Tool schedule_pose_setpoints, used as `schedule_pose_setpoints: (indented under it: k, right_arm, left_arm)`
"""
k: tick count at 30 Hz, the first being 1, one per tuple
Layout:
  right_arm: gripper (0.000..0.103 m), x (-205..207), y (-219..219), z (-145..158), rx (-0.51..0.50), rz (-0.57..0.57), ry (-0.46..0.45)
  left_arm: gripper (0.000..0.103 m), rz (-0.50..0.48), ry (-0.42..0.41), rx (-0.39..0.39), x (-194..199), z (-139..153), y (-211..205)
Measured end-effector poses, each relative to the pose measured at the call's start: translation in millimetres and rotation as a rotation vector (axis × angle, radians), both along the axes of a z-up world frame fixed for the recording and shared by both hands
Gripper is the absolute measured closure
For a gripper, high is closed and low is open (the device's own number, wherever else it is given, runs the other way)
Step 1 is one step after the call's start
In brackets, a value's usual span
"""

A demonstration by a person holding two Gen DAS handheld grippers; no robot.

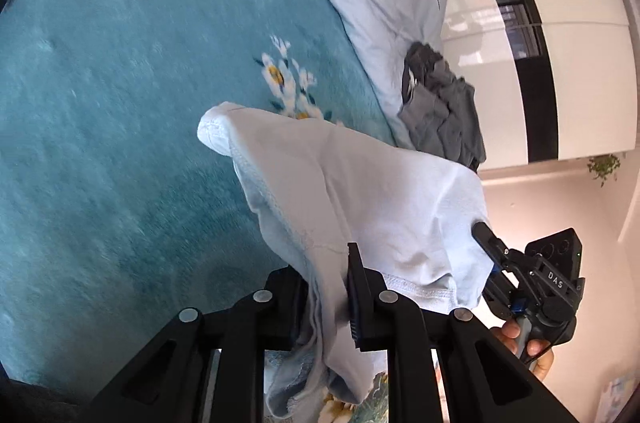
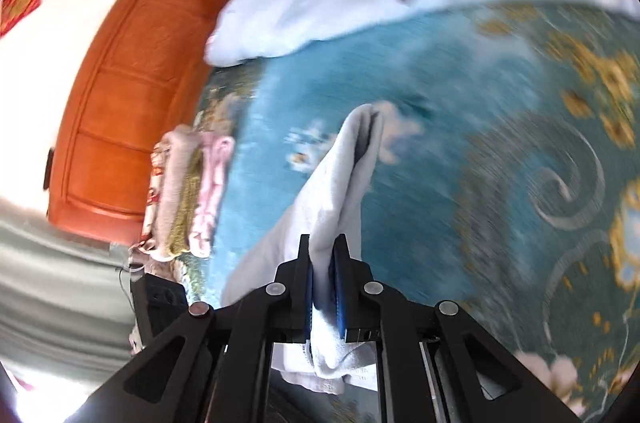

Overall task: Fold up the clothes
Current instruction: 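Lift the folded shirt with both grippers and carry it toward the clothes stack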

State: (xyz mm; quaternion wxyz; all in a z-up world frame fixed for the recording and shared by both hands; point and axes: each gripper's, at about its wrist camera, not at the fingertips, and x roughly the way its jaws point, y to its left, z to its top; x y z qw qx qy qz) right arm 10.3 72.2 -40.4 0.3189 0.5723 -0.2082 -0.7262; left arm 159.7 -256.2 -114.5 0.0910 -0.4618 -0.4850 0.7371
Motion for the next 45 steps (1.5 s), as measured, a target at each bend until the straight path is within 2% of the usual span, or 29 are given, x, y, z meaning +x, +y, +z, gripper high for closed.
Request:
schedule_pose_setpoints:
  k: [4, 12, 18, 22, 25, 28, 31, 34, 39, 41, 42, 43, 45]
  right_arm:
    - [0.094, -17, -75, 38, -0.015, 0.134, 0.078]
    - [0.094, -35, -240, 96, -0.062, 0.371, 0.164]
    - [0.094, -40, -362, 127, -0.09, 0.515, 0.218]
    - [0.094, -46, -433, 141, -0.065, 0.591, 0.28]
    - [0.094, -53, -482, 137, -0.025, 0.632, 0.299]
    - [0.097, -63, -517, 129, -0.055, 0.642, 0.273]
    - [0.097, -73, -545, 121, -0.033, 0.638, 0.283]
    - [0.097, -76, -557, 98, -0.01, 0.658, 0.25]
    - [0.096, -73, -554, 48, 0.073, 0.704, 0.211]
    - [0.087, -74, -548, 34, 0.089, 0.704, 0.196]
    - [0.074, -76, -545, 28, 0.097, 0.699, 0.186]
    - [0.068, -77, -543, 22, 0.106, 0.692, 0.176]
    - [0.068, -79, -539, 15, 0.093, 0.682, 0.159]
  left_arm:
    - [0.084, 0.125, 0.084, 0.002, 11, 34, -59]
    - [0.084, 0.329, 0.239, -0.079, 41, 110, -193]
    - [0.084, 0.458, 0.284, -0.116, 42, 128, -280]
    - [0.084, 0.526, 0.288, -0.156, 42, 126, -327]
    - [0.084, 0.592, 0.263, -0.153, 39, 108, -356]
    - [0.081, 0.68, 0.269, -0.148, 42, 88, -379]
    - [0.079, 0.723, 0.256, -0.092, 41, 60, -397]
    - [0.079, 0.758, 0.262, -0.024, 48, 39, -405]
    - [0.078, 0.715, 0.213, -0.071, 47, 34, -400]
    - [0.078, 0.697, 0.188, -0.08, 45, 30, -396]
    - [0.078, 0.695, 0.187, -0.079, 45, 27, -394]
    - [0.078, 0.694, 0.187, -0.077, 45, 25, -392]
    - [0.077, 0.693, 0.186, -0.071, 46, 21, -389]
